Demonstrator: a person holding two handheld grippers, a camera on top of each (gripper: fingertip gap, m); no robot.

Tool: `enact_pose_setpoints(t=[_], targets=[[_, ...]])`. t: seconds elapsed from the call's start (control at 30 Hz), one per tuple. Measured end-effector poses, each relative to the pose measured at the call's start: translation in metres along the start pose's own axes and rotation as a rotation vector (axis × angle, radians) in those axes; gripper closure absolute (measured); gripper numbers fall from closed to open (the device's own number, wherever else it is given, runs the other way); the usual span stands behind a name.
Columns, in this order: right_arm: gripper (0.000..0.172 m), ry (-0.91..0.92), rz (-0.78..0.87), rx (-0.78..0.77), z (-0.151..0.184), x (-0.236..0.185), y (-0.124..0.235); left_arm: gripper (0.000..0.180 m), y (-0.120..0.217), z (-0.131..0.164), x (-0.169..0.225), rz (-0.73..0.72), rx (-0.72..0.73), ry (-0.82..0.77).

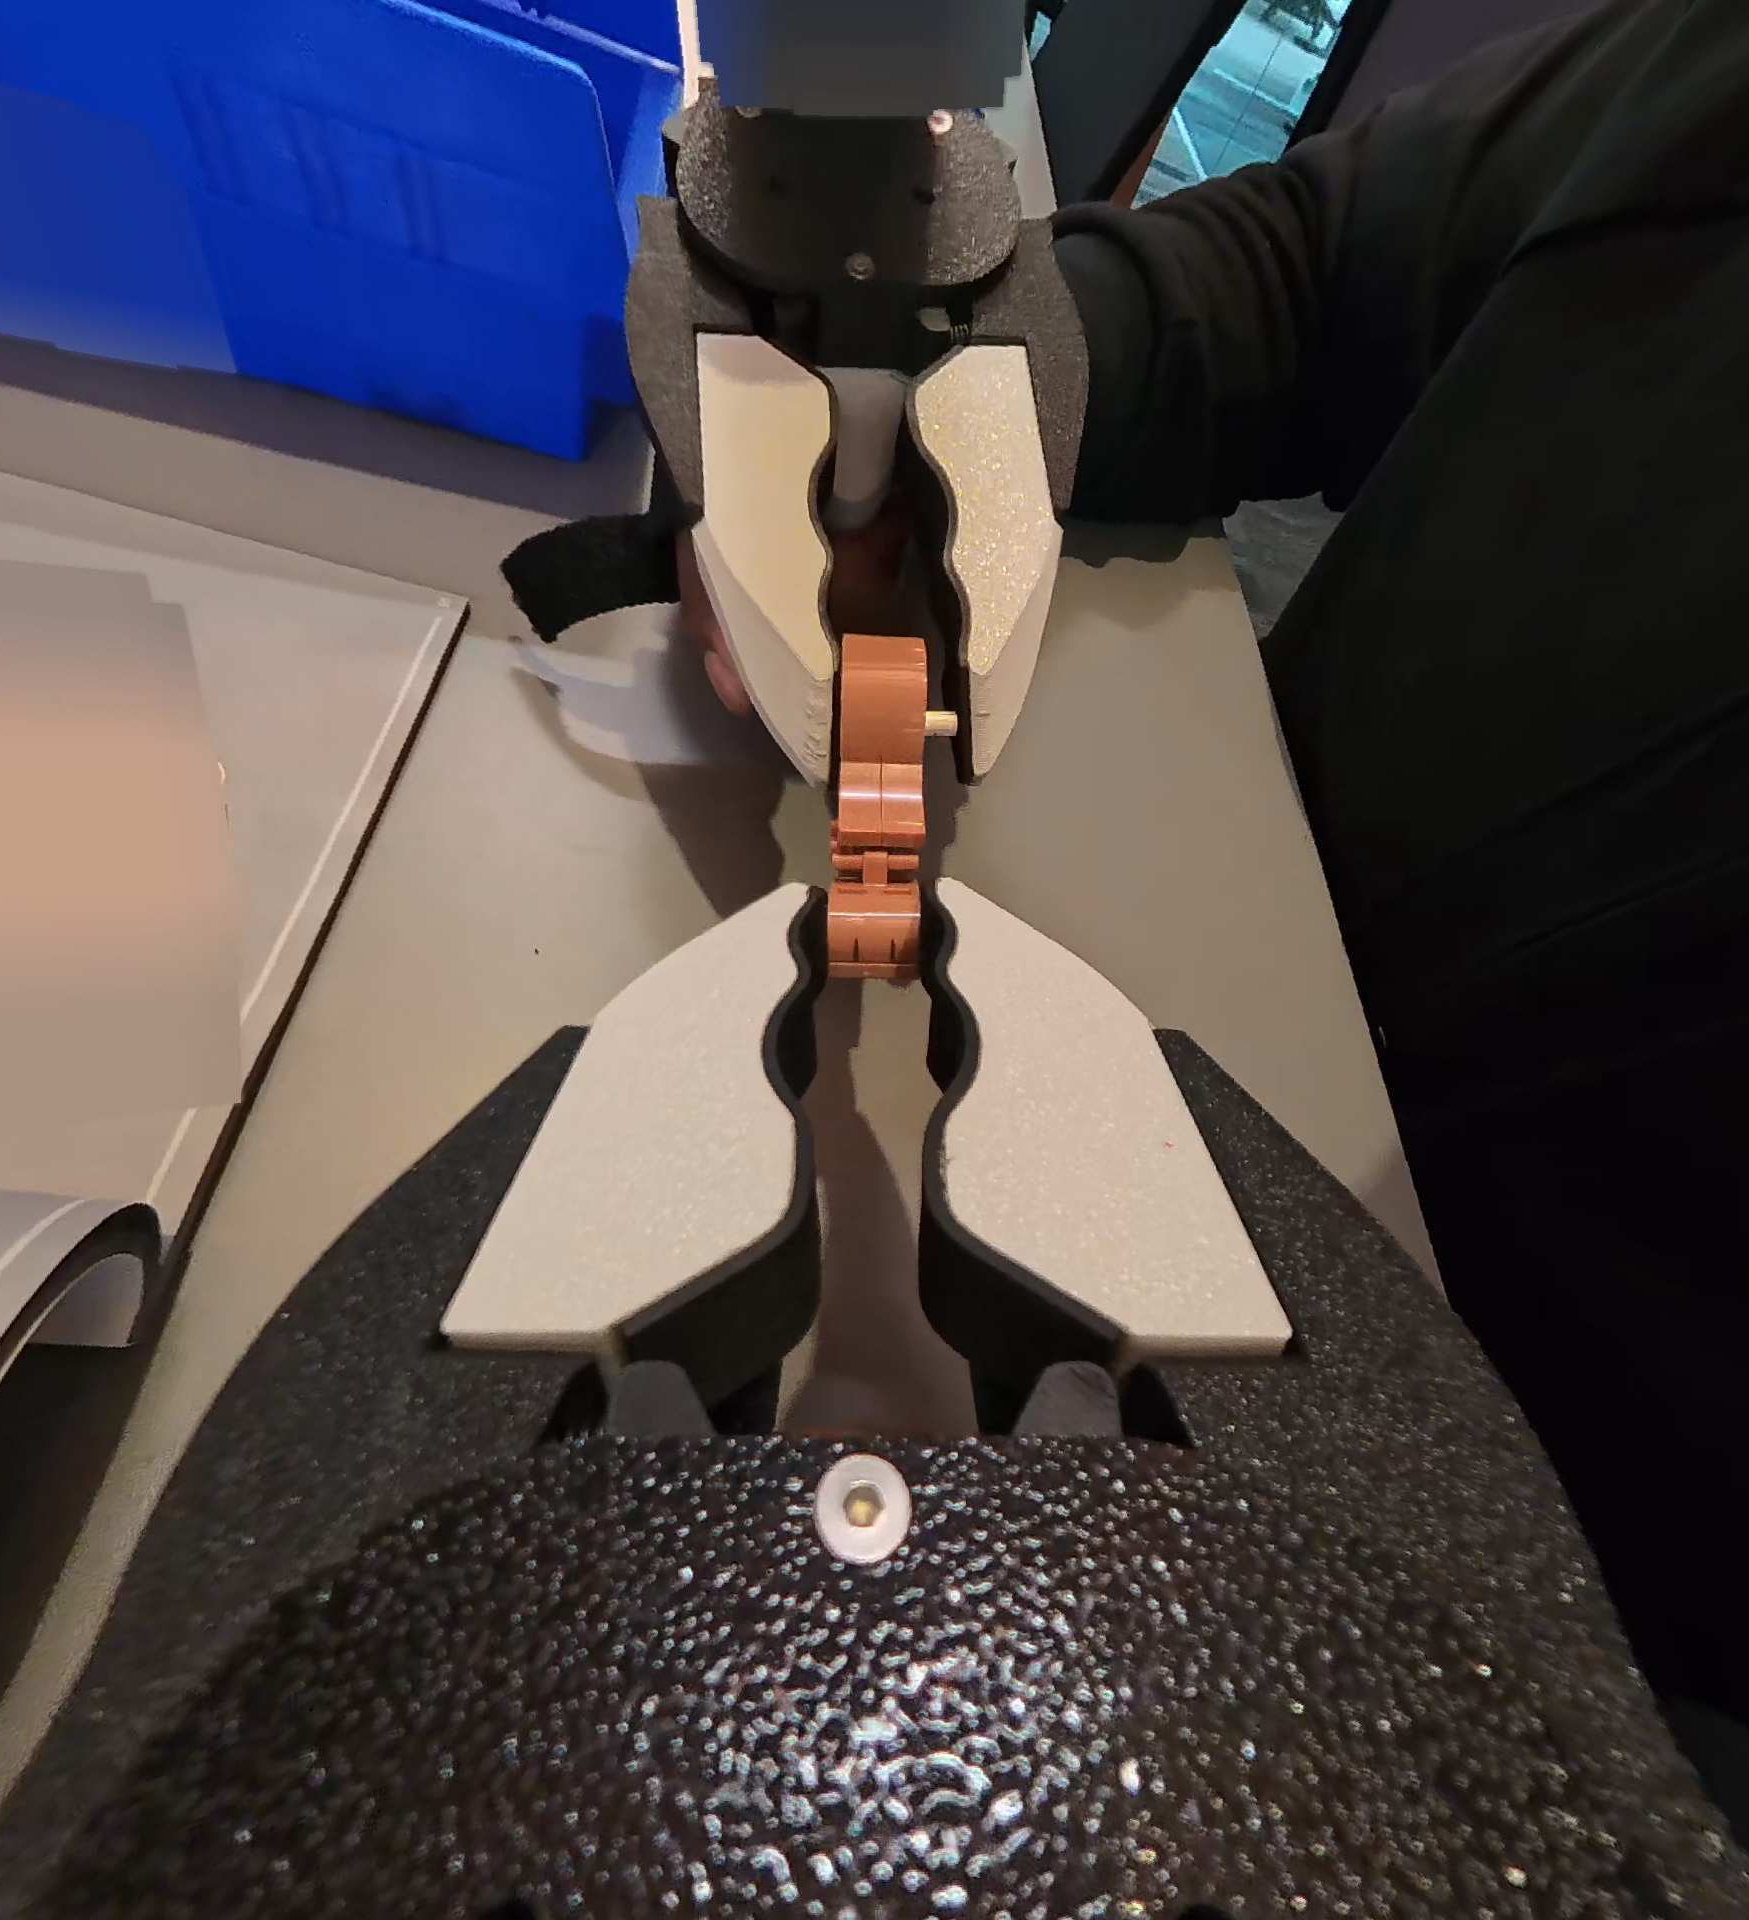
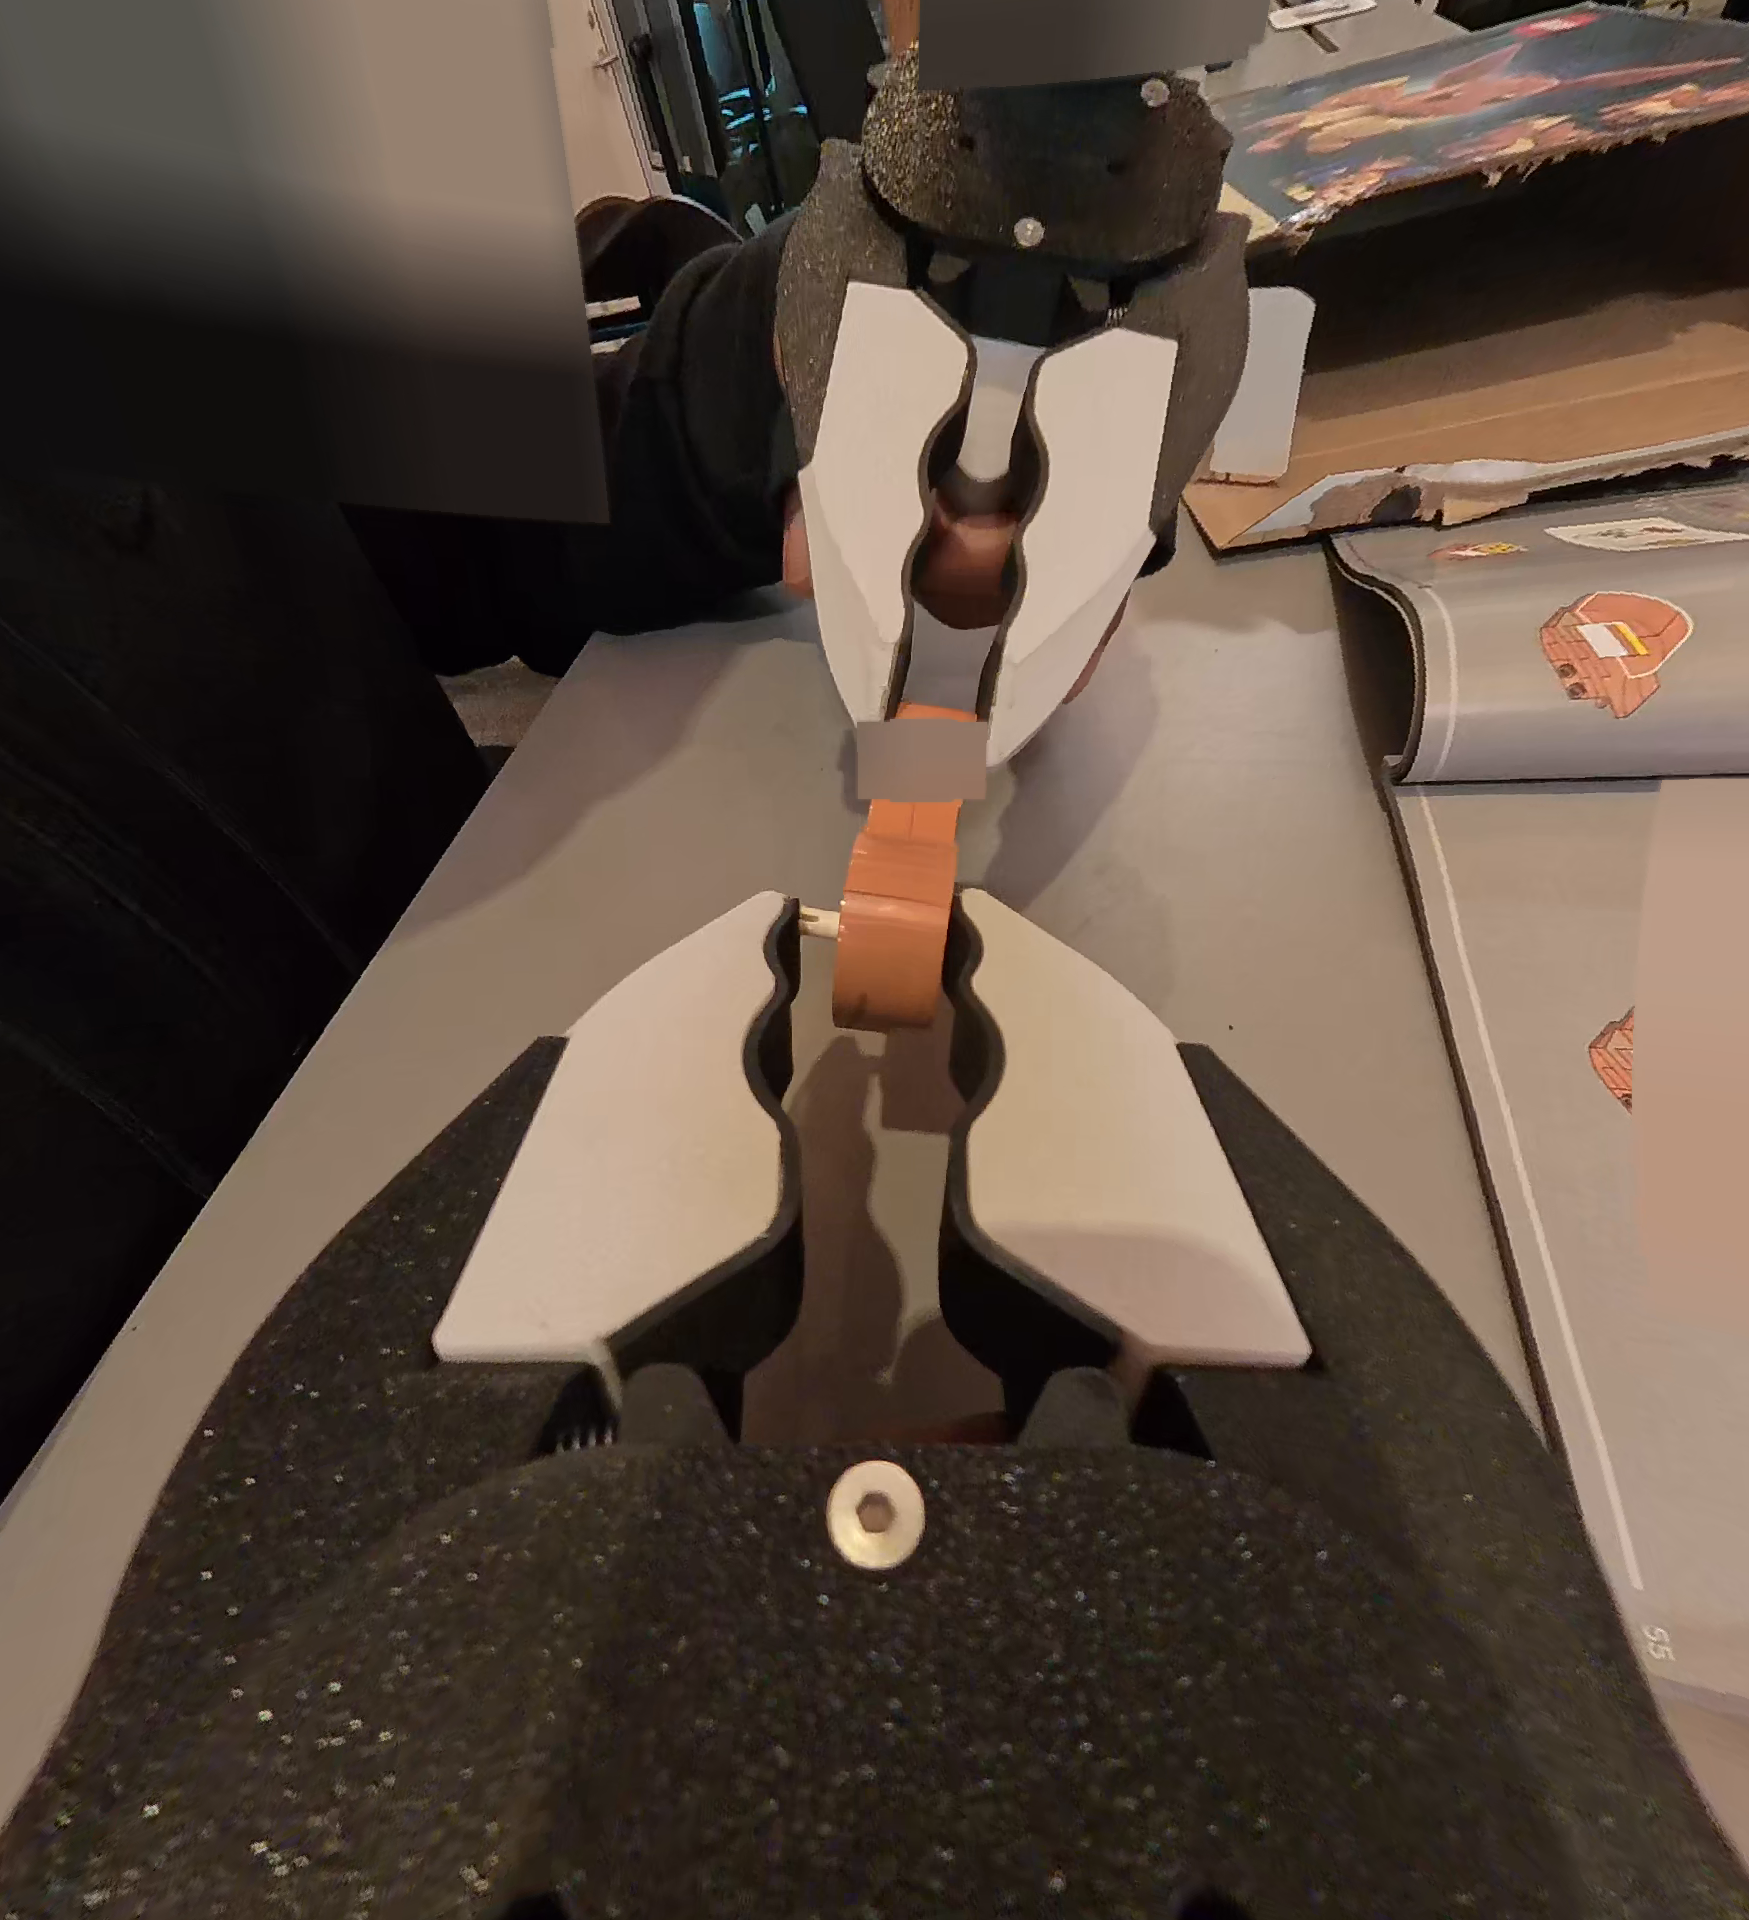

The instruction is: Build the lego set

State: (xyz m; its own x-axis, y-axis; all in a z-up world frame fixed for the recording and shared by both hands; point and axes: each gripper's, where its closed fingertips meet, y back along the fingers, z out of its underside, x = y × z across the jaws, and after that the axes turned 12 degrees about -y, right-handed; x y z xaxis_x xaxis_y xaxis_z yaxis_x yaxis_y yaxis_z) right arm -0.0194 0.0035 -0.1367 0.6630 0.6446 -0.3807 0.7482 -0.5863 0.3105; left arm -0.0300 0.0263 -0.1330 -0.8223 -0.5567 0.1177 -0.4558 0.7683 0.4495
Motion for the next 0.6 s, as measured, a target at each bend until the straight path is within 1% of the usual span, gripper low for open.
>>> enact_pose_setpoints(t=[0.17,0.37,0.6], targets=[[0.146,-0.019,-0.001,-0.031,0.003,0.001,-0.002,0.164,-0.003,0.005,0.001,0.014,-0.025,0.015],[0.146,-0.090,-0.023,-0.049,0.004,0.002,-0.004,0.164,-0.005,0.006,0.000,0.034,0.003,0.057],[0.146,-0.129,-0.034,0.032,-0.006,0.002,0.001,0.164,0.000,-0.008,-0.005,0.030,0.132,0.114]])
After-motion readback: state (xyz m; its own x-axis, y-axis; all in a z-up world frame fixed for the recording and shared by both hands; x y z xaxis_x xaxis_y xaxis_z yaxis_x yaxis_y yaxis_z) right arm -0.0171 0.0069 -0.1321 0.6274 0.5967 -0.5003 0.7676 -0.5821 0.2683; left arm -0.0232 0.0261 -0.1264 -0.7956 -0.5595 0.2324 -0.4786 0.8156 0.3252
